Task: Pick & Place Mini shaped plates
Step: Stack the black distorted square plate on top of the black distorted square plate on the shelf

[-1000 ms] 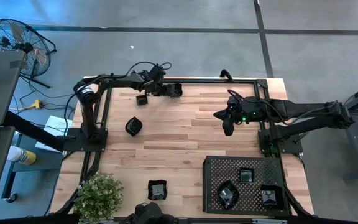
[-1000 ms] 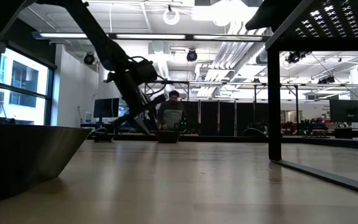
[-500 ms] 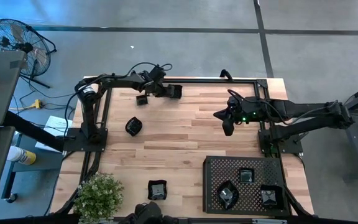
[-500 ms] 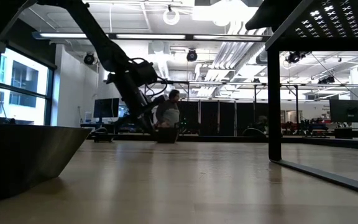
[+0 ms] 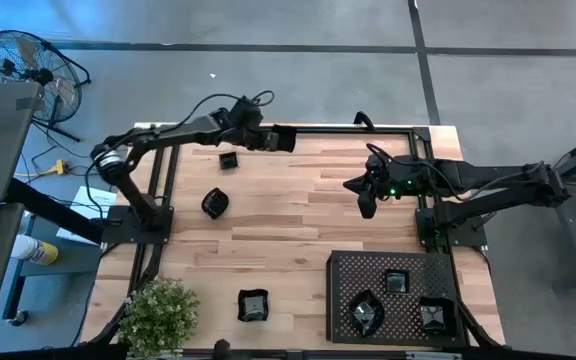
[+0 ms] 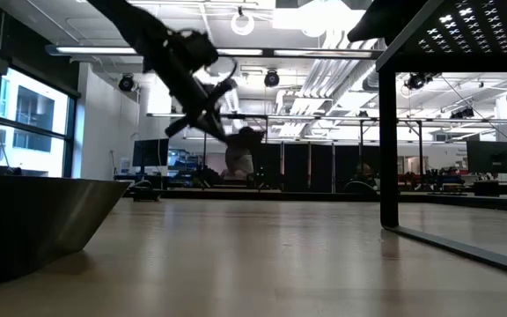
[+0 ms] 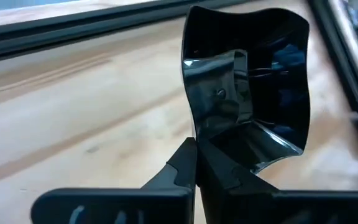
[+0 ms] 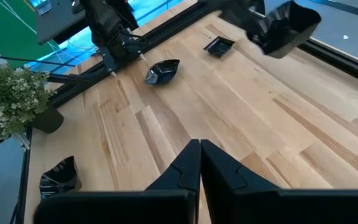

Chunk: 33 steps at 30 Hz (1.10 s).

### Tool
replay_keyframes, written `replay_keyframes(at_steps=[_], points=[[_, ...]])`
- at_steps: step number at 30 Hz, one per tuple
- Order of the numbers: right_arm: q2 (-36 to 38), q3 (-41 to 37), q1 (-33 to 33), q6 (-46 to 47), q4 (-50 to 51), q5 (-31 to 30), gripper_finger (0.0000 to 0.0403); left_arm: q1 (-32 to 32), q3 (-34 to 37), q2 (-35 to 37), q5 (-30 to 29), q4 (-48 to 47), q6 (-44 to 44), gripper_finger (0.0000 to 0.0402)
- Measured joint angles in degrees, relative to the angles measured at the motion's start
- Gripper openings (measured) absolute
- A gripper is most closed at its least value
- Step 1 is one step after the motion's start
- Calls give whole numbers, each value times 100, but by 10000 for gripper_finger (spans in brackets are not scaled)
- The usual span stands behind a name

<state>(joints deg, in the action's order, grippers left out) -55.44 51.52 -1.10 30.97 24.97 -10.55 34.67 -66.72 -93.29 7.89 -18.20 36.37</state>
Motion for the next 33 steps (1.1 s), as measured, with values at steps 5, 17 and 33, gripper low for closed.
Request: replay_keyframes(at_steps=[5,17,33], points=[[0,1,0,102,-191,-14,7,-721,0,385,-321,-88,-195,1],[-14,368,-191,531,-382,-535,50,-2288,0,473,-1156,-86,-65,1],[-1682,1532,-645,224,597,-194,105,-2583,-701,471,-1420,-195,-215,1]])
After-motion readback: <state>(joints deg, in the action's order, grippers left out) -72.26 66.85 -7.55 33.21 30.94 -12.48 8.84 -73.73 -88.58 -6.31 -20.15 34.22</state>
